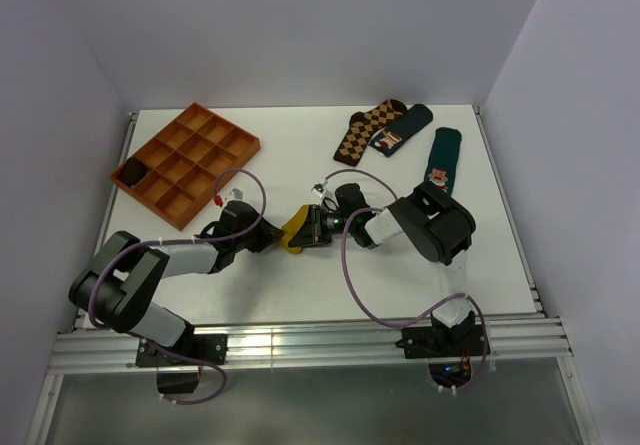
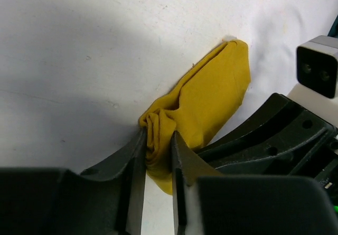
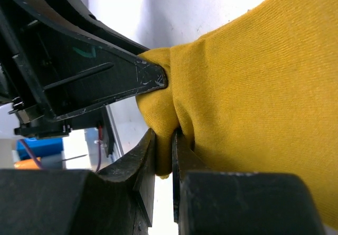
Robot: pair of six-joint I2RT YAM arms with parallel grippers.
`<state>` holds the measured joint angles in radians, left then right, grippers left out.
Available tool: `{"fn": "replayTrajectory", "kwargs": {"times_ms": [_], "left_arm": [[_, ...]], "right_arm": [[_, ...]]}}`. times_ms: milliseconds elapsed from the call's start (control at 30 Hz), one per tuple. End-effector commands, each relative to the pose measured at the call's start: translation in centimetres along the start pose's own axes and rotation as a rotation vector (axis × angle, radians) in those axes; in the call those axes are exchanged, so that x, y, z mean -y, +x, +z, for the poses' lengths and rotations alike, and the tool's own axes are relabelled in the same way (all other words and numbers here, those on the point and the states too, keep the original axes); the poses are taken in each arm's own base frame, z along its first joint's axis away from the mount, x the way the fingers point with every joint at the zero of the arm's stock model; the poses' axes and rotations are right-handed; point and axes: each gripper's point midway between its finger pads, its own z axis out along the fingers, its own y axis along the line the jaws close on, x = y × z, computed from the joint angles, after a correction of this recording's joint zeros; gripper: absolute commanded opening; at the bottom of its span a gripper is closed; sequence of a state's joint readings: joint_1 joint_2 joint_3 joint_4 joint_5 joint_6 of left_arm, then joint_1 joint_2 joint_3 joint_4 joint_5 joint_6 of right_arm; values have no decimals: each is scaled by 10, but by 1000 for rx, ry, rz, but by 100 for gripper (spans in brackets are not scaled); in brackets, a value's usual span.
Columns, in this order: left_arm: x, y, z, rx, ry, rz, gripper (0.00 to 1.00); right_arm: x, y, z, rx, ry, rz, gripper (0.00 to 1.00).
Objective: Roll the socks
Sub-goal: Roll the sock at the center of the board.
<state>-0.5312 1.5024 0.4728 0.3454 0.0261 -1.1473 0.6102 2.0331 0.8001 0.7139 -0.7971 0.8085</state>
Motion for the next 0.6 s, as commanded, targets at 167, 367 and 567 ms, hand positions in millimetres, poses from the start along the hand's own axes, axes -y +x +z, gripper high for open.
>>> {"fn": "replayTrajectory", "kwargs": {"times_ms": [167, 367, 567], "left_arm": [[-20, 11, -1, -25, -175, 135, 18], [-9, 11, -2, -21, -205, 214, 16], [-8, 19, 0, -58, -247, 268, 16]], "right_arm": [[15, 2, -27, 29, 223, -141, 33], [2, -16, -46, 126, 364, -382, 49], [-21, -18, -50, 194, 421, -622, 51]]}}
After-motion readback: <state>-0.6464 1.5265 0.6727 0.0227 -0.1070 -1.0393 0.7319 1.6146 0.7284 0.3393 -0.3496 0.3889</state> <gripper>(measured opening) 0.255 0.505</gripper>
